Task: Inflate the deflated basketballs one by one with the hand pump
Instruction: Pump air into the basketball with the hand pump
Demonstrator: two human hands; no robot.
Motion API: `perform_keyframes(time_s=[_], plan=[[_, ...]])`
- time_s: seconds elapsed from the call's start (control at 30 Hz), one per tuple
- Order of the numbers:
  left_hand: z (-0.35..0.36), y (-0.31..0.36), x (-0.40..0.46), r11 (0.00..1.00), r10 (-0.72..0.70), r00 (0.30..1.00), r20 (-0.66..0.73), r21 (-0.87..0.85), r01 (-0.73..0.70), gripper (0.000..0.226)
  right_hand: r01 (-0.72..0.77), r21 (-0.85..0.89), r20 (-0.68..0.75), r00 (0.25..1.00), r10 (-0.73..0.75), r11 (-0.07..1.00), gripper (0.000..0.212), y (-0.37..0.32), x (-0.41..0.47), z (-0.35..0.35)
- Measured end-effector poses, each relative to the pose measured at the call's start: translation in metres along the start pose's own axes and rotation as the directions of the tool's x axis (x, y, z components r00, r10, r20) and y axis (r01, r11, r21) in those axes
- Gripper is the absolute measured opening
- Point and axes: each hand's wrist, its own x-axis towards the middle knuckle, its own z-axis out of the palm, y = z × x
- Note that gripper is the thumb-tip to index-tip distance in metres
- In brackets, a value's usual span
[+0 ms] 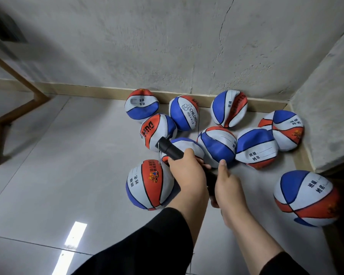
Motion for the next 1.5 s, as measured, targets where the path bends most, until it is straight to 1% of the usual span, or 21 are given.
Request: perform_keyframes(time_s=[0.1,0.13,0.2,0.23,0.3,0.4,0.5,0.6,0.63,0.7,0.77,0.83,0.9,0.97,1.03,1.1,1.2,1.33,1.4,1.47,1.5], plan=[[0.000,0.004,-0.004,1.000,-0.003,0.999,0.034,-0.019,0.004,0.044,0.029,-0.023,0.014,0.999,-0.029,0.999,0.073,0.001,0.002,-0.001],[0.000,0.010,-0.004,0.999,0.008,1.000,0.027,-0.044,-0.007,0.041,0.034,-0.029,0.024,0.999,-0.034,0.999,0.074,0.003,0.002,-0.003],[-0.003,0.024,0.008,0.994,0.057,0.998,-0.035,-0.095,-0.060,0.023,0.001,-0.002,0.012,1.000,-0.001,1.000,0.071,0.010,0.004,-0.010],[-0.006,0.032,0.016,0.991,0.083,0.994,-0.071,-0.095,-0.089,0.016,-0.032,0.023,-0.002,0.999,0.032,0.999,0.068,0.015,0.004,-0.016],[-0.011,0.044,0.030,0.992,0.110,0.988,-0.109,-0.052,-0.116,0.012,-0.075,0.035,-0.018,0.997,0.076,0.997,0.065,0.026,0.005,-0.026],[-0.014,0.044,0.033,0.994,0.101,0.991,-0.091,-0.037,-0.104,0.013,-0.093,0.024,-0.018,0.995,0.094,0.995,0.064,0.026,0.004,-0.025],[-0.011,0.030,0.021,0.996,0.060,0.994,-0.095,-0.061,-0.066,0.019,-0.050,0.003,-0.021,0.999,0.050,0.999,0.066,0.014,0.005,-0.014],[-0.005,0.025,0.004,0.995,0.035,0.997,-0.064,-0.088,-0.041,0.002,-0.001,-0.024,-0.011,1.000,0.001,1.000,0.070,0.004,0.008,-0.002],[-0.003,0.023,0.000,0.995,0.028,0.999,-0.045,-0.096,-0.032,0.002,0.016,-0.032,-0.014,1.000,-0.016,0.999,0.072,0.003,0.009,0.002],[0.000,0.016,-0.004,0.996,0.019,1.000,-0.008,-0.088,-0.020,0.005,0.044,-0.042,-0.031,0.998,-0.046,0.998,0.076,0.004,0.010,0.007],[0.000,0.011,-0.005,0.997,0.008,1.000,0.011,-0.074,-0.007,0.006,0.057,-0.049,-0.038,0.998,-0.059,0.997,0.073,0.005,0.009,0.009],[-0.001,0.014,-0.004,0.995,-0.008,1.000,0.018,-0.097,0.010,0.006,0.072,-0.040,-0.006,0.997,-0.073,0.997,0.070,0.003,0.009,0.008],[-0.003,0.025,-0.001,0.996,0.006,1.000,-0.008,-0.094,-0.007,0.003,0.082,-0.037,0.030,0.996,-0.081,0.996,0.069,0.002,0.008,0.003],[-0.007,0.038,0.010,0.994,0.036,0.999,-0.035,-0.099,-0.039,0.005,0.023,-0.013,0.012,1.000,-0.023,1.000,0.069,0.009,0.010,-0.008],[-0.012,0.047,0.023,0.993,0.052,0.997,-0.063,-0.101,-0.058,0.013,-0.053,0.027,-0.011,0.999,0.053,0.998,0.068,0.019,0.009,-0.023],[-0.018,0.049,0.033,0.994,0.061,0.995,-0.083,-0.086,-0.068,0.018,-0.079,0.035,-0.006,0.997,0.079,0.996,0.068,0.026,0.007,-0.031],[-0.019,0.041,0.031,0.996,0.069,0.995,-0.075,-0.056,-0.074,0.016,-0.099,0.045,-0.013,0.995,0.100,0.994,0.067,0.025,0.008,-0.025],[-0.007,0.028,0.013,0.998,0.062,0.997,-0.052,-0.020,-0.063,0.017,-0.154,0.080,0.017,0.988,0.153,0.985,0.066,0.015,0.007,-0.011],[-0.003,0.026,0.005,0.998,0.060,0.997,-0.038,-0.020,-0.061,0.018,-0.141,0.072,0.029,0.990,0.139,0.987,0.069,0.008,0.005,-0.003],[0.001,0.024,0.002,0.998,0.042,0.999,-0.010,-0.045,-0.042,0.023,-0.081,0.026,0.034,0.996,0.080,0.996,0.076,0.001,0.007,0.006],[0.003,0.022,0.002,0.998,0.033,0.999,0.000,-0.049,-0.033,0.020,-0.052,0.005,0.027,0.998,0.052,0.999,0.078,-0.002,0.008,0.008]])
